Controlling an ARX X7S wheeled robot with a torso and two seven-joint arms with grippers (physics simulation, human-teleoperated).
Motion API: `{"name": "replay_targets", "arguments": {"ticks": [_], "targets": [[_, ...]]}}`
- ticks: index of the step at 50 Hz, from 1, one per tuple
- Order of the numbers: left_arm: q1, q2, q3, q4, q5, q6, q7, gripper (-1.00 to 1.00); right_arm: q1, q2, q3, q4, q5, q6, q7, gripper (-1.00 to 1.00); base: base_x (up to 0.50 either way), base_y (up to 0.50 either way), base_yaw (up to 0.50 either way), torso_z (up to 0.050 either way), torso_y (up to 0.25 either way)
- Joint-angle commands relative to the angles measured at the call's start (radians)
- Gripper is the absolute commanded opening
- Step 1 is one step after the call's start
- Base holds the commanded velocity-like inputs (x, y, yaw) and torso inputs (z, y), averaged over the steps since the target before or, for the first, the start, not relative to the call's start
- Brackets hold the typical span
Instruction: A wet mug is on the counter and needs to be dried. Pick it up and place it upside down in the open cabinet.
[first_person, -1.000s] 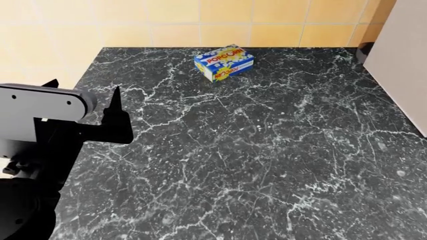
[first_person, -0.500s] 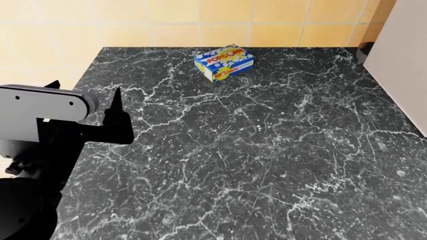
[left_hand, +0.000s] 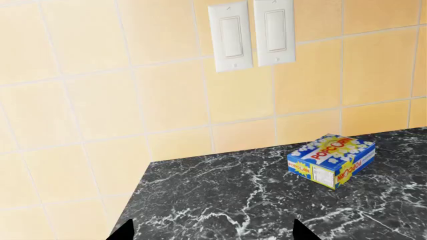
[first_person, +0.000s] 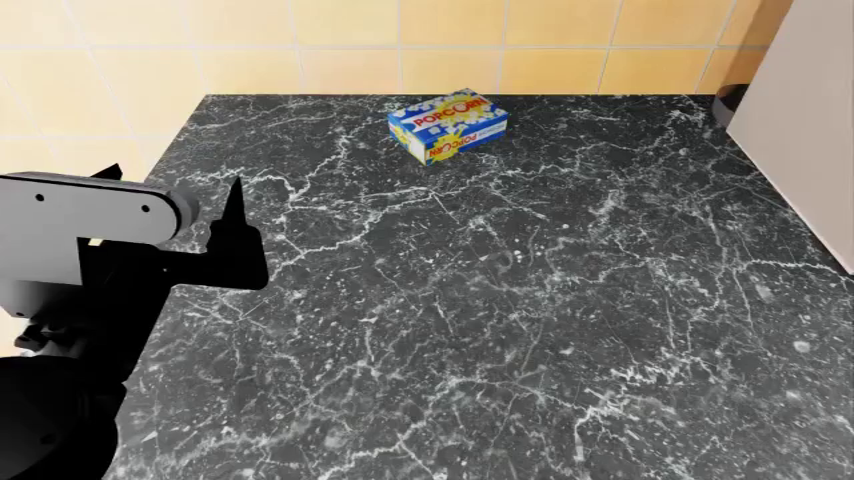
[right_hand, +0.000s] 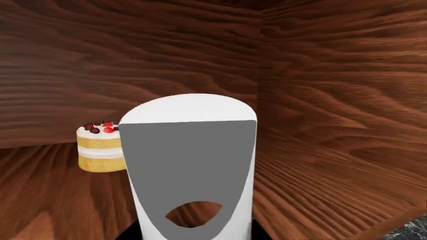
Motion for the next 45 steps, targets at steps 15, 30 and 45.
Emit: {"name": "replay_targets", "arguments": {"ticks": [15, 30, 45], "targets": [[0.008, 0.002, -0.006, -0.005, 0.002, 0.001, 0.003, 1.00, 0.000, 0.011, -0.011, 0.013, -0.021, 0.006, -0.001, 1.00, 0.00, 0.00, 0.00, 0.000, -0.001], [0.016, 0.000, -0.010, -0.006, 0.004, 0.006, 0.002, 1.00, 0.000, -0.013, -0.017, -0.096, -0.113, 0.085, -0.090, 1.00, 0.00, 0.00, 0.00, 0.000, 0.000], [0.017, -0.001, -0.014, -0.003, 0.003, 0.000, -0.003, 1.00, 0.000, -0.041, -0.016, -0.190, -0.187, 0.150, -0.218, 1.00, 0.00, 0.00, 0.00, 0.000, 0.000]]}}
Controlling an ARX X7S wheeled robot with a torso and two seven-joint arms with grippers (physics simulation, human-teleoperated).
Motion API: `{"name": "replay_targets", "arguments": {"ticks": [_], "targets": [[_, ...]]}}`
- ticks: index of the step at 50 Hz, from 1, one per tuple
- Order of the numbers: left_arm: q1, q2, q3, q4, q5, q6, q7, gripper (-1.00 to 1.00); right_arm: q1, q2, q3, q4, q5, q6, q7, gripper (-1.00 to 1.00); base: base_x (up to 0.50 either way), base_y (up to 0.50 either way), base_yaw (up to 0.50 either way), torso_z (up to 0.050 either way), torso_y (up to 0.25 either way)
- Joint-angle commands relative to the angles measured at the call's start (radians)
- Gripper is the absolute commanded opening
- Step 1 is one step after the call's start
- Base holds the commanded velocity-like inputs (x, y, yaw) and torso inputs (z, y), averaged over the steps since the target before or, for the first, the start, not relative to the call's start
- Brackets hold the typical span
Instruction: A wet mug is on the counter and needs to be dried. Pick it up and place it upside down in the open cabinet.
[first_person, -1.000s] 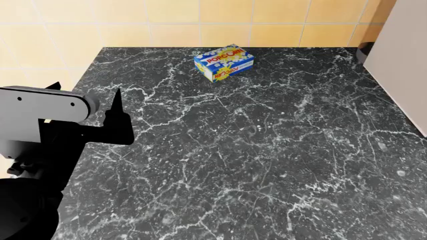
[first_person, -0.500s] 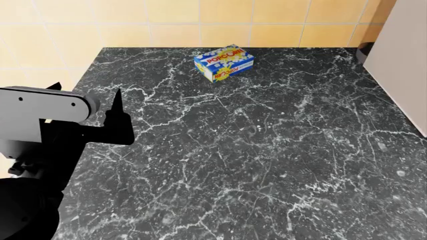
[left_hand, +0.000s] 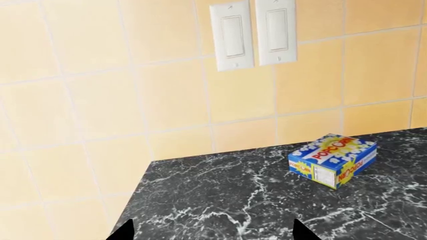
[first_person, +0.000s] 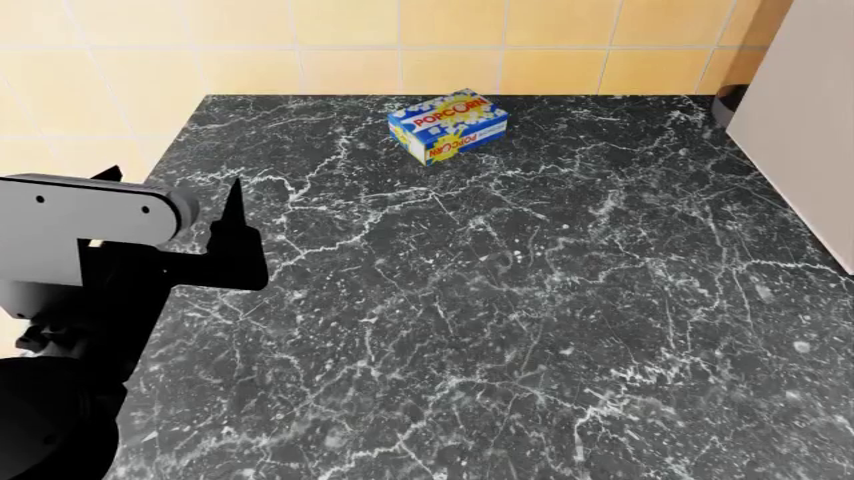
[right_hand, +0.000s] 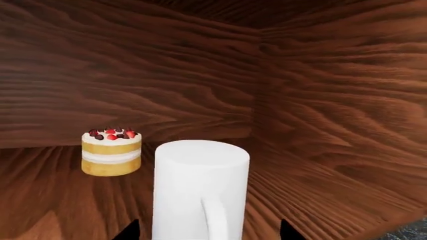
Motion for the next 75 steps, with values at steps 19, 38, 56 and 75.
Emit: {"name": "replay_targets", "arguments": {"ticks": [19, 38, 56, 75], "targets": [[0.009, -0.005, -0.008, 0.008, 0.002, 0.000, -0.006, 1.00, 0.000, -0.072, -0.009, -0.229, -0.382, 0.113, -0.345, 1.00, 0.00, 0.00, 0.00, 0.000, 0.000], [0.014, -0.014, -0.012, 0.017, 0.000, 0.001, -0.009, 1.00, 0.000, -0.086, -0.093, -0.374, -0.684, 0.265, -0.779, 1.00, 0.00, 0.00, 0.00, 0.000, 0.000], [-0.064, -0.089, -0.071, 0.022, -0.077, -0.025, 0.007, 1.00, -0.001, -0.079, -0.162, -0.402, -1.126, 0.303, -1.434, 1.00, 0.00, 0.00, 0.00, 0.000, 0.000], [-0.112, -0.148, -0.115, 0.027, -0.130, -0.042, 0.006, 1.00, -0.080, 0.107, -0.440, -0.528, -0.895, 0.459, -1.593, 1.00, 0.00, 0.00, 0.00, 0.000, 0.000]]}}
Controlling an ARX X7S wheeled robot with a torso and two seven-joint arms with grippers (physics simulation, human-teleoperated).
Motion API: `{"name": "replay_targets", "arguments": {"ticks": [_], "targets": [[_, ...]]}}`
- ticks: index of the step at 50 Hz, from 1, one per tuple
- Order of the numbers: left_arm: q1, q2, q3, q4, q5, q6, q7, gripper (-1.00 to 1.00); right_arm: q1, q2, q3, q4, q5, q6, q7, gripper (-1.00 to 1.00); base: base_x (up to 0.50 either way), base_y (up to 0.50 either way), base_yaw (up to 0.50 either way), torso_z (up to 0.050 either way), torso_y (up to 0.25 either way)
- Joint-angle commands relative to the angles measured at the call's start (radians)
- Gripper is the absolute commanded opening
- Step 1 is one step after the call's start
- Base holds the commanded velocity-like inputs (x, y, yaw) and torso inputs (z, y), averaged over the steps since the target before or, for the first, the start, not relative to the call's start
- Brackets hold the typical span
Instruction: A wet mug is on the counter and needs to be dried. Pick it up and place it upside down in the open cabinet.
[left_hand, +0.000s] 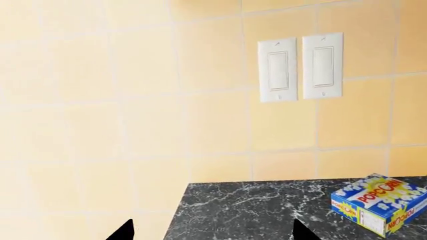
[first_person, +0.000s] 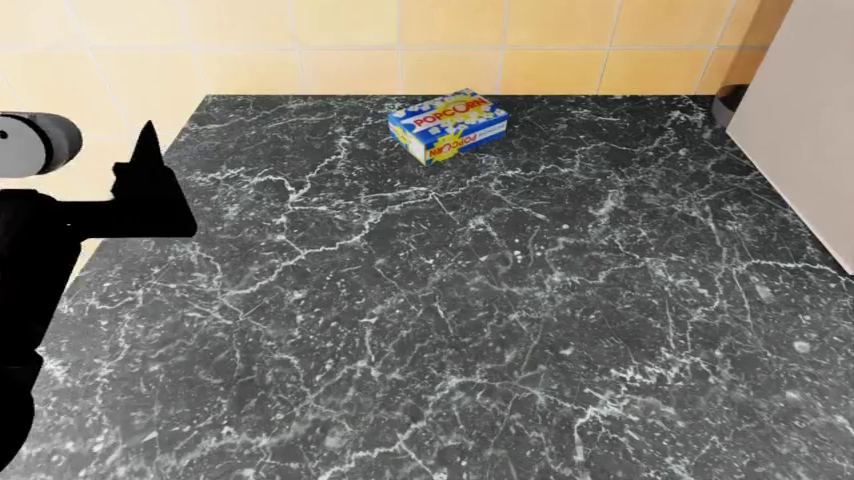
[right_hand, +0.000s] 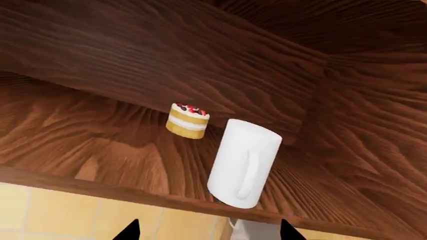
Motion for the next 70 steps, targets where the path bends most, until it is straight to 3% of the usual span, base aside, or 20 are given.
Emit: {"name": "replay_targets", "arguments": {"ticks": [1, 21, 48, 70], "targets": [[-0.020, -0.026, -0.020, 0.005, -0.025, -0.008, 0.001, 1.00, -0.048, 0.095, -0.120, -0.074, 0.115, 0.066, -0.088, 1.00, 0.00, 0.00, 0.00, 0.000, 0.000], [-0.021, -0.035, -0.031, 0.011, -0.030, -0.008, 0.000, 1.00, -0.243, 0.186, -0.051, -0.249, 0.236, 0.066, -0.088, 1.00, 0.00, 0.00, 0.00, 0.000, 0.000], [-0.010, -0.024, -0.035, 0.012, -0.026, -0.010, -0.006, 1.00, -0.743, 0.232, 0.188, -0.636, 0.188, 0.066, -0.088, 1.00, 0.00, 0.00, 0.00, 0.000, 0.000], [0.010, -0.022, -0.034, 0.014, -0.021, 0.004, 0.003, 1.00, -1.075, 0.174, 0.386, -0.946, 0.145, 0.066, -0.088, 1.00, 0.00, 0.00, 0.00, 0.000, 0.000]]}}
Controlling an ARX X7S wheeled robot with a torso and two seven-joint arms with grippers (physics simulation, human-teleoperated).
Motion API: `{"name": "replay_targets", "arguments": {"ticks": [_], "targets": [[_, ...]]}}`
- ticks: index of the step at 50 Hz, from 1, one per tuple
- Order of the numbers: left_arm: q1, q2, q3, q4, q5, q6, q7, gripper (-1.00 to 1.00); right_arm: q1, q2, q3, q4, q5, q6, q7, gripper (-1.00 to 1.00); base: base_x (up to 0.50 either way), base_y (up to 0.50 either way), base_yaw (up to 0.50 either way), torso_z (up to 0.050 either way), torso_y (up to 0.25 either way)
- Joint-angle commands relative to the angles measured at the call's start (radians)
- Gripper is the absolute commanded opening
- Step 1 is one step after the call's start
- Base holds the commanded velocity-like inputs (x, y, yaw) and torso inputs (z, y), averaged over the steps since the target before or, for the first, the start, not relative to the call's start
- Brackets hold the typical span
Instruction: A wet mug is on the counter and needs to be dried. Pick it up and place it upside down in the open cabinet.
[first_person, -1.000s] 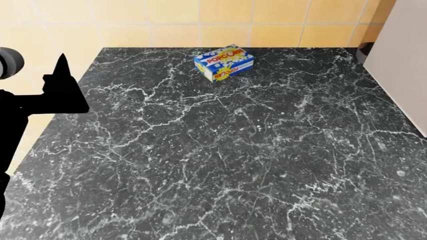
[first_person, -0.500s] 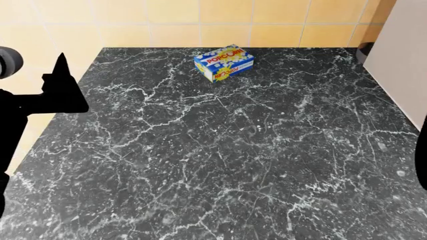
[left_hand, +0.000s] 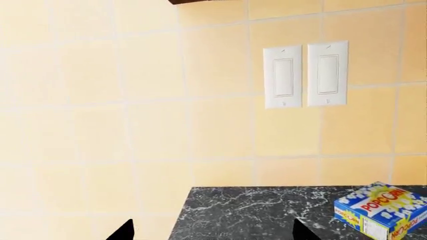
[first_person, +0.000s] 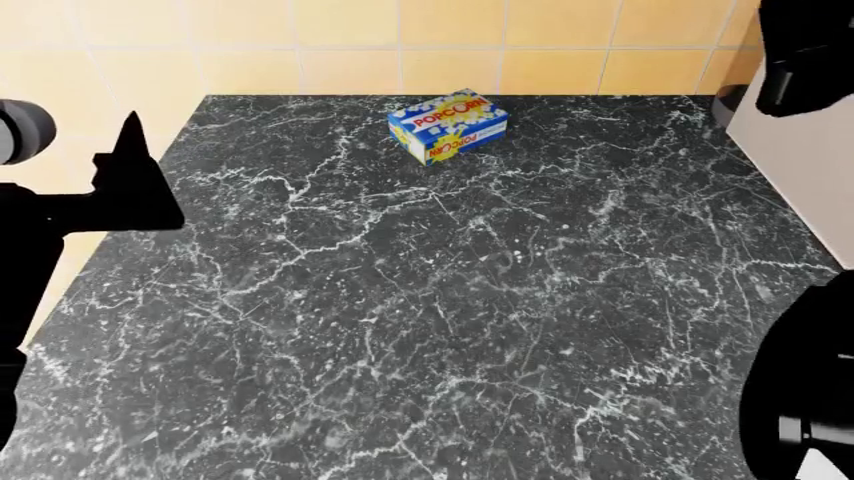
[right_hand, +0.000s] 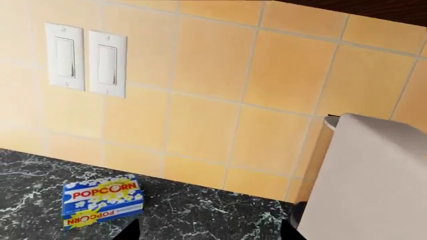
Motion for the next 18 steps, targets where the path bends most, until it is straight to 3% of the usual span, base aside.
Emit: {"name": "replay_targets", "arguments": {"ticks": [1, 18], "targets": [[0.009, -0.001, -0.001, 0.002, 0.000, 0.007, 0.006, 1.00, -0.135, -0.034, 0.103, -0.131, -0.003, 0.000, 0.000, 1.00, 0.00, 0.00, 0.00, 0.000, 0.000], [0.032, -0.075, 0.000, 0.093, -0.002, 0.051, 0.040, 1.00, -0.327, -0.092, 0.256, -0.251, 0.179, 0.000, 0.000, 1.00, 0.00, 0.00, 0.00, 0.000, 0.000]]}}
